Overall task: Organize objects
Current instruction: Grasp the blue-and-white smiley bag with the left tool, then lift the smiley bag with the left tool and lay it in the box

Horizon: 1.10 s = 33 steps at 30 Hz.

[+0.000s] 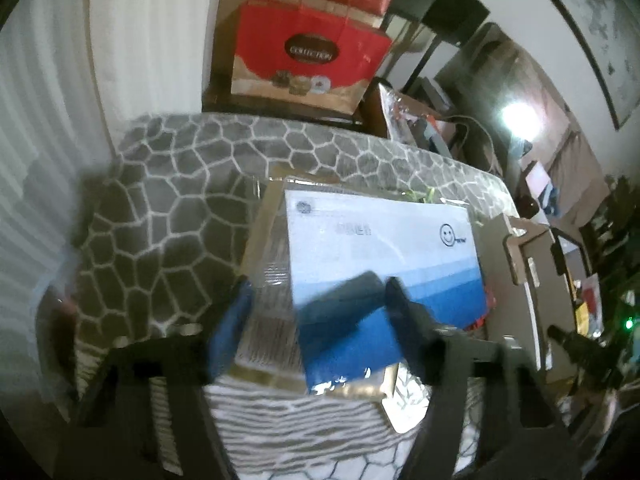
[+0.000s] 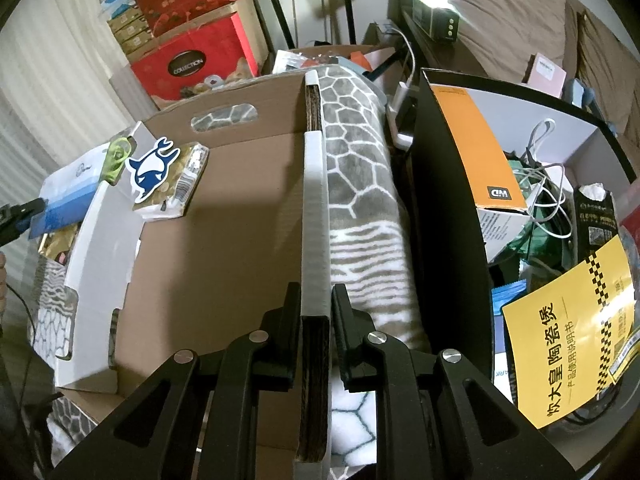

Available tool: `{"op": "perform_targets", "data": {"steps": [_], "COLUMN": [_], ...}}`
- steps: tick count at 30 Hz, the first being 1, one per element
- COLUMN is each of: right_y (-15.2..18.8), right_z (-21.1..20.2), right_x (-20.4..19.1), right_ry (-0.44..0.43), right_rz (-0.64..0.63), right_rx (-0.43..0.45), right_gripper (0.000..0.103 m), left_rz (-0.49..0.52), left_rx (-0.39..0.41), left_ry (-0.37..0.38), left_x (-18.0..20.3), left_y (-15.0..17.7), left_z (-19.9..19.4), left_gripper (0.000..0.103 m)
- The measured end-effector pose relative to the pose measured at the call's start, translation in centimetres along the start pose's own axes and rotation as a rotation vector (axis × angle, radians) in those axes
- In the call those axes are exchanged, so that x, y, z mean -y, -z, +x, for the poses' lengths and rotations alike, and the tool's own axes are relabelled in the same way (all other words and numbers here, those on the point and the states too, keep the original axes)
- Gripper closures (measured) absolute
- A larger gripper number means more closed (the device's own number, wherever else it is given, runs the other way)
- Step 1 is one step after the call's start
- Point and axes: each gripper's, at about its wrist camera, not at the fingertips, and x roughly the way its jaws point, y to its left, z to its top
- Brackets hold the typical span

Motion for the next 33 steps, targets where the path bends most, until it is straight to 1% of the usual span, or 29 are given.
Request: {"op": "perform_targets", "data": {"steps": [1,3,6,8,14,22,33], "right_y": [0.0,0.0,0.0,0.0,0.1,0.1,0.2], "right_z": [0.0,0.0,-0.1,-0.2,-0.2,-0.2,-0.1], "right_x": [0.0,0.1,0.2,0.2,0.1,0.1,0.1], "right_ry": [-0.001,-0.004,-0.008,-0.008,-0.007,-0.005,-0.005], "right_rz": [0.001,0.001,0.002,-0.001,0.000,-0.001,-0.001], "right_rx": [0.000,-0.001,0.002,0.003,0.000,0.000,-0.002], "right_gripper": [0.087,0.087,0.087,0.087,0.087,0.087,0.087], "left_rz": [-0.016,-0.041,-0.065,-0.063,-0.058,-0.045,0.085], "left_rx": [-0.005,0.000,0.003,0.016,0.046,0.094,0.169], "left_ry": [0.000,0.005,0.023,0.018,0.060,0.159,0.273], "left_x": [-0.2,-0.5,-0.9,-0.9,-0.6,0.3,6.1], "left_y": [-0.1,-0.4,-0.6,-0.7,-0.8,-1.3,-2.7], "left_z": [0.3,0.6,0.8,0.7,-0.7,-3.9,-9.9], "left_gripper": [0.058,0.081,0.094,0.097,0.100,0.101,0.102]}}
